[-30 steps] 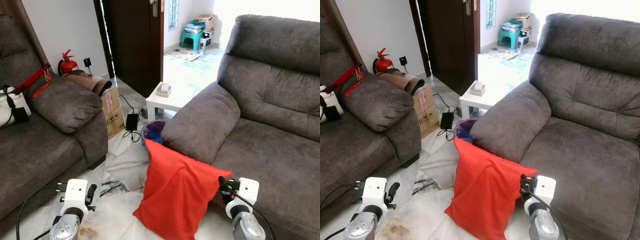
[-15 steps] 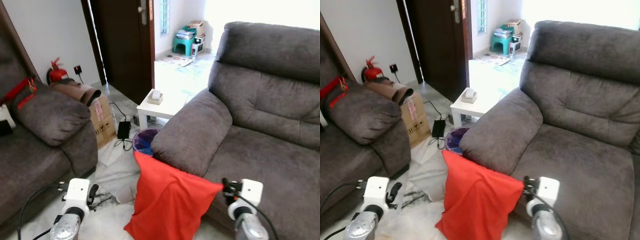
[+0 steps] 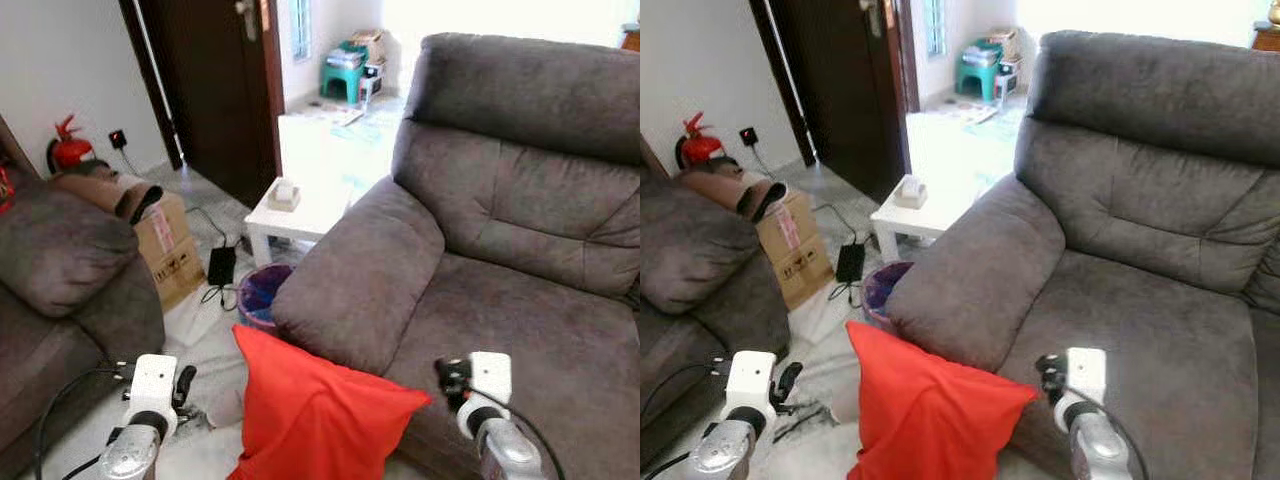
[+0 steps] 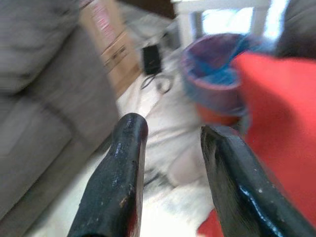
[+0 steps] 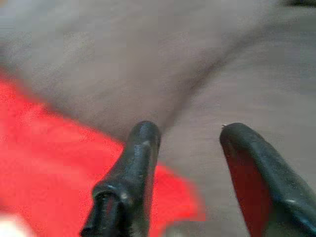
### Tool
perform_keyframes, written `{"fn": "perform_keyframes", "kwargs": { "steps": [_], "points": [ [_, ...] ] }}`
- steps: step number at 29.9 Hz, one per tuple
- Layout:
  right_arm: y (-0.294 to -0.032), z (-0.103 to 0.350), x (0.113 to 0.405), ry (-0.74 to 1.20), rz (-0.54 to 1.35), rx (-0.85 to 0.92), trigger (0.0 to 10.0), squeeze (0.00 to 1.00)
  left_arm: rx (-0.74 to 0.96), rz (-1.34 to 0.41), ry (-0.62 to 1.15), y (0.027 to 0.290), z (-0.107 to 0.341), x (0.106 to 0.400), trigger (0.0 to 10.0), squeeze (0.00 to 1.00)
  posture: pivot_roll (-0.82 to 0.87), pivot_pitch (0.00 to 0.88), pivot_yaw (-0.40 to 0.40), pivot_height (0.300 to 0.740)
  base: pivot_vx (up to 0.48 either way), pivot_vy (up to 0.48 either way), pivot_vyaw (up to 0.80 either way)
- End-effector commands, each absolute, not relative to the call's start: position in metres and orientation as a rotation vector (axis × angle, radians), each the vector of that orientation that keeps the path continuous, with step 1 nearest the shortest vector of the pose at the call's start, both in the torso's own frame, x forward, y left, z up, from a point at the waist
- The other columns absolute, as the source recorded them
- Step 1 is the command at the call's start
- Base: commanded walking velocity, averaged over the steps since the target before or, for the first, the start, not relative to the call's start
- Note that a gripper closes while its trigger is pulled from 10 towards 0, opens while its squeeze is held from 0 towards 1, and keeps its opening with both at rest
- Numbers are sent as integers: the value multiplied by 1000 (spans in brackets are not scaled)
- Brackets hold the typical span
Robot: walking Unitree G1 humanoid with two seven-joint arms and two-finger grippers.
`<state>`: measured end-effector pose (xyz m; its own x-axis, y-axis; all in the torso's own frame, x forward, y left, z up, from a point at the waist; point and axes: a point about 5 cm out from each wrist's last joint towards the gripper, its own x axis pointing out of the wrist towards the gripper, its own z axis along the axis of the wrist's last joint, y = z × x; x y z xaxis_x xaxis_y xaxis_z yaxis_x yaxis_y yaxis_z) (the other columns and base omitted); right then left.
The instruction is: Move the pillow to the sofa from floor
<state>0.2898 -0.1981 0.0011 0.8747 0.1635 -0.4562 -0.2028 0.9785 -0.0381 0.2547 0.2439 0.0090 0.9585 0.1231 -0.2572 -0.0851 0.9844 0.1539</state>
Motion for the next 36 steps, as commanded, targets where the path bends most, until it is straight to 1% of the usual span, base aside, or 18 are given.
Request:
{"fn": "perform_keyframes", "kwargs": {
  "steps": [1,2,3,6,9,10,11,12,13,15,16,20,22,30,31,32,33,36],
  "points": [
    [-196,6,295,493,323,-181,10000,1000,148,123,280,254,9,248,10000,0,179,37,80,657,0,0,0],
    [-196,6,295,493,323,-181,10000,1000,148,123,280,254,9,248,10000,0,179,37,80,657,0,0,0],
    [-192,3,292,547,442,-281,10000,1000,138,121,292,256,8,246,10000,0,180,38,78,657,0,0,0],
    [-195,1,289,599,551,-406,10000,1000,127,134,299,261,7,243,10000,0,193,46,73,657,0,0,0],
    [-198,6,293,602,566,-403,10000,1000,130,144,296,264,9,243,10000,0,200,50,74,657,0,0,0],
    [-201,9,295,605,572,-434,10000,1000,129,146,290,266,11,243,10000,0,212,63,80,657,0,0,0],
    [-203,11,297,611,589,-506,10000,1000,122,151,282,267,13,243,10000,0,214,69,83,657,0,0,0],
    [-207,13,299,616,598,-624,10000,1000,113,157,272,268,15,243,10000,0,215,74,87,657,0,0,0],
    [-212,19,306,599,554,-700,10000,1000,108,157,261,270,18,243,10000,0,220,87,93,657,0,0,0],
    [-213,27,314,575,494,-633,10000,1000,108,143,256,271,21,242,10000,0,224,93,96,657,0,0,0],
    [-213,28,314,571,502,-630,10000,1000,109,141,256,271,21,242,10000,0,226,108,102,657,0,0,0],
    [-205,24,312,595,579,-725,10000,1000,117,136,262,273,23,238,10000,0,250,134,108,657,0,0,0],
    [-204,24,312,600,575,-695,10000,1000,118,137,264,274,23,237,10000,0,253,138,108,657,0,0,0],
    [-201,28,317,611,611,-700,10000,1000,125,143,271,279,28,220,10000,0,295,168,110,657,0,0,0],
    [-202,30,318,608,607,-695,10000,808,127,139,274,279,30,217,10000,0,301,176,110,657,0,0,0],
    [-202,30,318,607,604,-695,10000,808,129,137,276,279,30,215,10000,0,301,176,110,657,0,0,0],
    [-202,31,319,607,601,-698,10000,0,130,137,277,279,30,214,10000,0,302,177,111,657,0,0,0],
    [-203,33,322,602,566,-721,10000,0,130,139,281,279,33,209,10000,0,317,190,114,657,0,0,0]
  ]
}}
